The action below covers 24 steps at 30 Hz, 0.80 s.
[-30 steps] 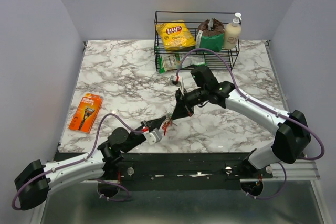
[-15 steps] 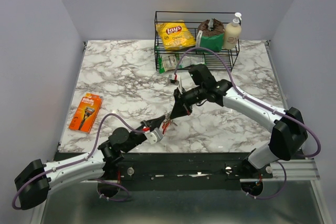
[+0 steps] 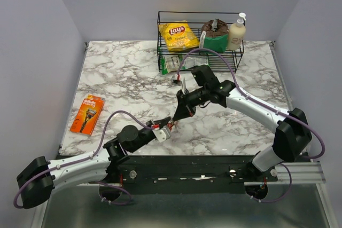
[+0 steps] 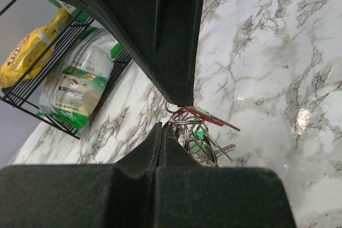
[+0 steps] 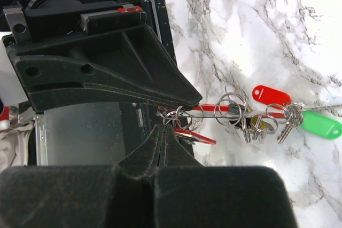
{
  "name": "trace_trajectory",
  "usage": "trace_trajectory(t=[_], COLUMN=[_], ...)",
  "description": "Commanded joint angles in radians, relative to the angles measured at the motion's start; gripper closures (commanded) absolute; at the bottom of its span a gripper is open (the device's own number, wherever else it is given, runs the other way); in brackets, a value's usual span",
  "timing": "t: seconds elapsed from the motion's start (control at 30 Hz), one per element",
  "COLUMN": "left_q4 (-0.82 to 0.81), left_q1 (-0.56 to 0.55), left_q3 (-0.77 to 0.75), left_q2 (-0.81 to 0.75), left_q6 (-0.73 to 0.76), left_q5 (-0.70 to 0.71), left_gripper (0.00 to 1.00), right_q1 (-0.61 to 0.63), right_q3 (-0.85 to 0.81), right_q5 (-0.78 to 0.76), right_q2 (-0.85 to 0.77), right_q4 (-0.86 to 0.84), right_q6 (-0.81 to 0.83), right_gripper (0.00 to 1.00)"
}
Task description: Put the keys on the keyring
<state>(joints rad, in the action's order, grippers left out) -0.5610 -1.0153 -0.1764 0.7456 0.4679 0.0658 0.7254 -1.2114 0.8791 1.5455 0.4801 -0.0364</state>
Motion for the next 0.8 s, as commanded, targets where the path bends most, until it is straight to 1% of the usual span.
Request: trace_trajectory(t=[0.0, 0.27, 0.5, 0.77], left_q4=[0.044, 0.044, 0.026, -0.008], left_q1=[0.003, 0.003, -0.006, -0.012], left_q3=[-0.044, -0.083, -0.109, -0.097], left_q2=[0.031, 0.112, 0.198, 0.262], left_q6=[-0.035, -0.061, -0.068, -0.095], left_q5=[0.081, 0.062, 0.043, 0.049], left_gripper=[1.0, 1.0, 1.0, 1.0], right_q1=[0.008, 0.006, 0.003, -0.001], right_q3=[-0.025, 0.0, 0.026, 0.039], right_q5=[0.0, -0.065, -0.173, -0.183], right_q2=[0.015, 0.077, 0.087, 0.123], right_q4=[0.049, 0.046, 0.029, -0.051], right_q6=[-0.049, -0.094, -0.123, -0.169], right_gripper=[0.99, 0.99, 1.0, 0.99])
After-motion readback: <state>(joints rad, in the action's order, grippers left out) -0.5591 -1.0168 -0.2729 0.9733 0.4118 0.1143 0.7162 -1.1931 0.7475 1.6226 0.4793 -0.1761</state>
